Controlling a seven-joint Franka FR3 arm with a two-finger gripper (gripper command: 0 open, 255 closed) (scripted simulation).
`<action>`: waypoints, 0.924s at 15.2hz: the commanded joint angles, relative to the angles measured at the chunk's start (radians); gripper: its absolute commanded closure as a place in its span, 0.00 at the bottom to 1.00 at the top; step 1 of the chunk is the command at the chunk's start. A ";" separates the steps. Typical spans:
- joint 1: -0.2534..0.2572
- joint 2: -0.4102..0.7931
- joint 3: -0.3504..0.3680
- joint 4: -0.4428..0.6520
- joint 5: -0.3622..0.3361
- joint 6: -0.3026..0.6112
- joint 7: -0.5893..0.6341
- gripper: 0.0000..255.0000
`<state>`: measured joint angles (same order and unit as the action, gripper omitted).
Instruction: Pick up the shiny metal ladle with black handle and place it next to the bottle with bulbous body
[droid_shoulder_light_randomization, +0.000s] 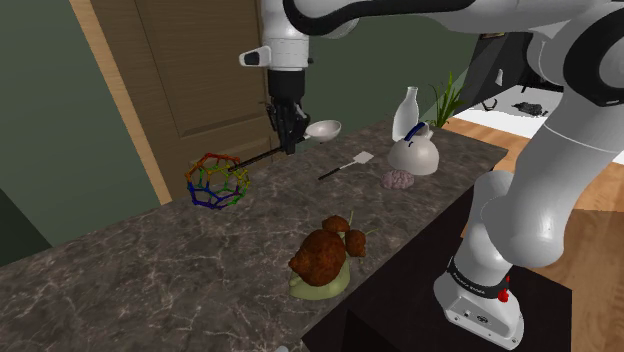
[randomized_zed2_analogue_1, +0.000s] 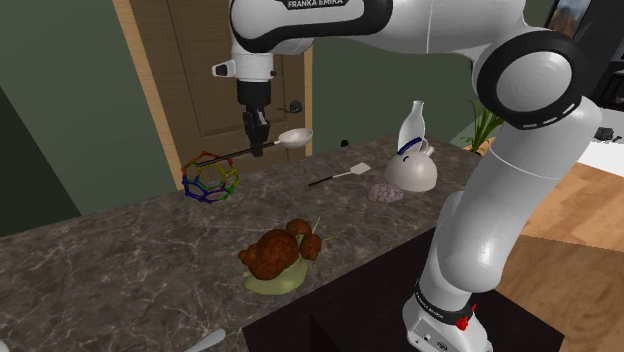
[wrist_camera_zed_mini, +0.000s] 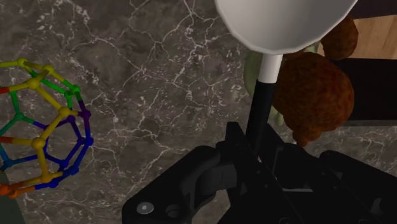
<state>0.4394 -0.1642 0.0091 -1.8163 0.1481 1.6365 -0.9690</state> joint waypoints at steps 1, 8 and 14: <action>0.000 0.007 0.000 0.035 0.000 -0.029 0.004 1.00; 0.000 0.031 -0.002 0.158 -0.001 -0.126 0.017 1.00; -0.041 -0.007 -0.057 0.142 -0.012 -0.161 -0.074 1.00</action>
<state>0.4095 -0.1609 -0.0326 -1.6645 0.1399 1.4791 -1.0170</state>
